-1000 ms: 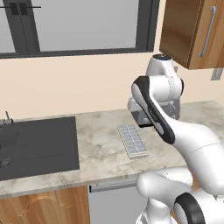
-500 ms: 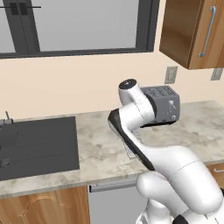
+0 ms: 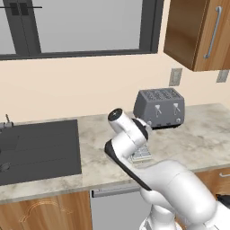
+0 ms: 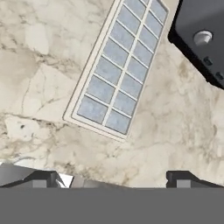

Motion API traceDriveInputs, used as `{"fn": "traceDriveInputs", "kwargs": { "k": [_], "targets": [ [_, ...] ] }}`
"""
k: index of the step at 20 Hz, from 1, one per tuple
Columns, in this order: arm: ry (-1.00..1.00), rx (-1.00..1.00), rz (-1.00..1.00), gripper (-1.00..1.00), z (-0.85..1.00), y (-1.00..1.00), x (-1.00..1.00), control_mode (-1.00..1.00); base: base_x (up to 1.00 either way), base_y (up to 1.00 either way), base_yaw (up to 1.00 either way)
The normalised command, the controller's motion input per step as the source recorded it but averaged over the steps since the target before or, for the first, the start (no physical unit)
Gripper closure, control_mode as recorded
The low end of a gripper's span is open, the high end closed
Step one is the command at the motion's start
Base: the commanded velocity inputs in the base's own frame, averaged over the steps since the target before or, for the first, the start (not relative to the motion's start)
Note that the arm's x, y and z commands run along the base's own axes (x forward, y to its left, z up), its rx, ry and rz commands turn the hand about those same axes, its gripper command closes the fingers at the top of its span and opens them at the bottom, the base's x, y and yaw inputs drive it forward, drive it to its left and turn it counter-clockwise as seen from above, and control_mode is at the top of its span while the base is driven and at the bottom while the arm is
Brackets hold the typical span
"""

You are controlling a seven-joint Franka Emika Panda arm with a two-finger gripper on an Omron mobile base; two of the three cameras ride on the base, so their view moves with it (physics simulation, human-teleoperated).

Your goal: The ice cube tray has been filled with water. Take the tray and place it in the freezer to make ice. Close the freezer door after placing the tray.

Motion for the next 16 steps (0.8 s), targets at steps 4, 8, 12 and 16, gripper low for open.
{"fn": "traceDriveInputs", "kwargs": {
  "k": [4, 8, 12, 16],
  "targets": [
    [0.08, -0.22, 0.16, -1.00, -0.87, 0.10, 0.17, -1.00, 0.00, 0.00, 0.00],
    [0.11, -0.21, 0.12, -1.00, -0.72, 0.06, 0.32, -1.00, 0.00, 0.00, 0.00],
    [0.14, -0.18, 0.09, -1.00, -0.55, 0.00, 0.30, -1.00, 0.00, 0.00, 0.00],
    [0.06, -0.15, 0.11, -1.00, -0.36, 0.00, 0.19, -1.00, 0.00, 0.00, 0.00]
  ]
}}
